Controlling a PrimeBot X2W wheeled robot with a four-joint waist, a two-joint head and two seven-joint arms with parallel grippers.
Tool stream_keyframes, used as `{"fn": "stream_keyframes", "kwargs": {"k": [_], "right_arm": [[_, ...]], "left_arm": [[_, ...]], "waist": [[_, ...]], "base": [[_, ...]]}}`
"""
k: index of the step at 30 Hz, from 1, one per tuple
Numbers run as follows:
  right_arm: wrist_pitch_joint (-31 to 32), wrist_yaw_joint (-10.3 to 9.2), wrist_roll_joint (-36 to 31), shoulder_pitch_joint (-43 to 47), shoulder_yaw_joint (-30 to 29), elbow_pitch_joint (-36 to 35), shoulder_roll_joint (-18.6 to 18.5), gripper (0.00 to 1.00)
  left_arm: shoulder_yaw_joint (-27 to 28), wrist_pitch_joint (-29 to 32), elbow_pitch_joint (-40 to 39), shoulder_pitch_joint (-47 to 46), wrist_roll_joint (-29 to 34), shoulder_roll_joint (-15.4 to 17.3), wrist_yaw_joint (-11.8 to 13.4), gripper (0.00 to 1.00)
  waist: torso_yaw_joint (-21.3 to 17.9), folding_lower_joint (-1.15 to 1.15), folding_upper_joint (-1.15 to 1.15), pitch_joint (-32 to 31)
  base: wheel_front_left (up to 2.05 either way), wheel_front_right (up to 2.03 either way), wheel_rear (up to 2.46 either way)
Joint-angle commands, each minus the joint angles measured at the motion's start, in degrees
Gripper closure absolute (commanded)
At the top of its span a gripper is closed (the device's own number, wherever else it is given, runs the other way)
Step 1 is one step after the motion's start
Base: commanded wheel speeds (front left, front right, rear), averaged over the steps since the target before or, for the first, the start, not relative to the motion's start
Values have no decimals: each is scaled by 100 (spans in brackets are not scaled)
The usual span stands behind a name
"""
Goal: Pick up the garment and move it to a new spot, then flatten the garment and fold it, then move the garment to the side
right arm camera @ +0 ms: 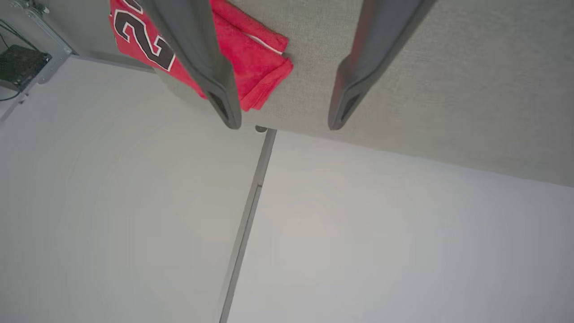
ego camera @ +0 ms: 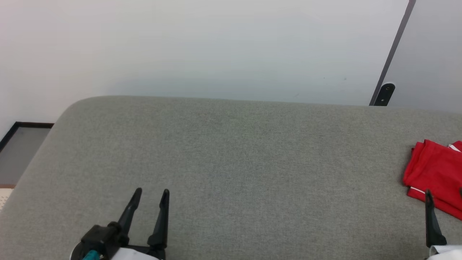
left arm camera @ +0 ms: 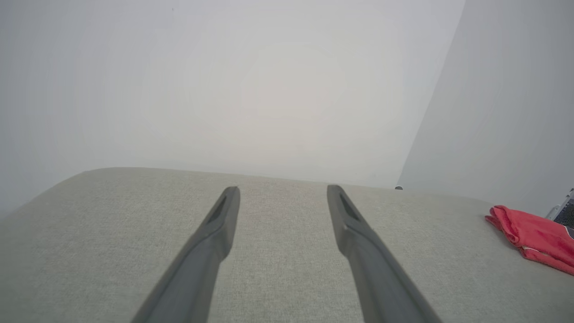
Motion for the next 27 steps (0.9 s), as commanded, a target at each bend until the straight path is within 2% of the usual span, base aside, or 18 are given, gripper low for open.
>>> {"fn": "stream_keyframes", "kwargs": {"k": [1,8,27], "right_arm": [[0,-7,30,43,-43,18,12,0],[-1,-7,73,235,-151,-91,127,0],[-1,-7,120,261,40,-117,161,0]], "left_arm": [[29,-2,-27,75,9,28,1,0],[140,-3,-96,203,49,75,1,0],[236,-2,96,-20,-13,60,1,0]], "waist": [[-1,0,0,4],[-56,0,0,8],[-167,0,0,31]], "base": [[0,0,0],[0,0,0],[0,0,0]]}}
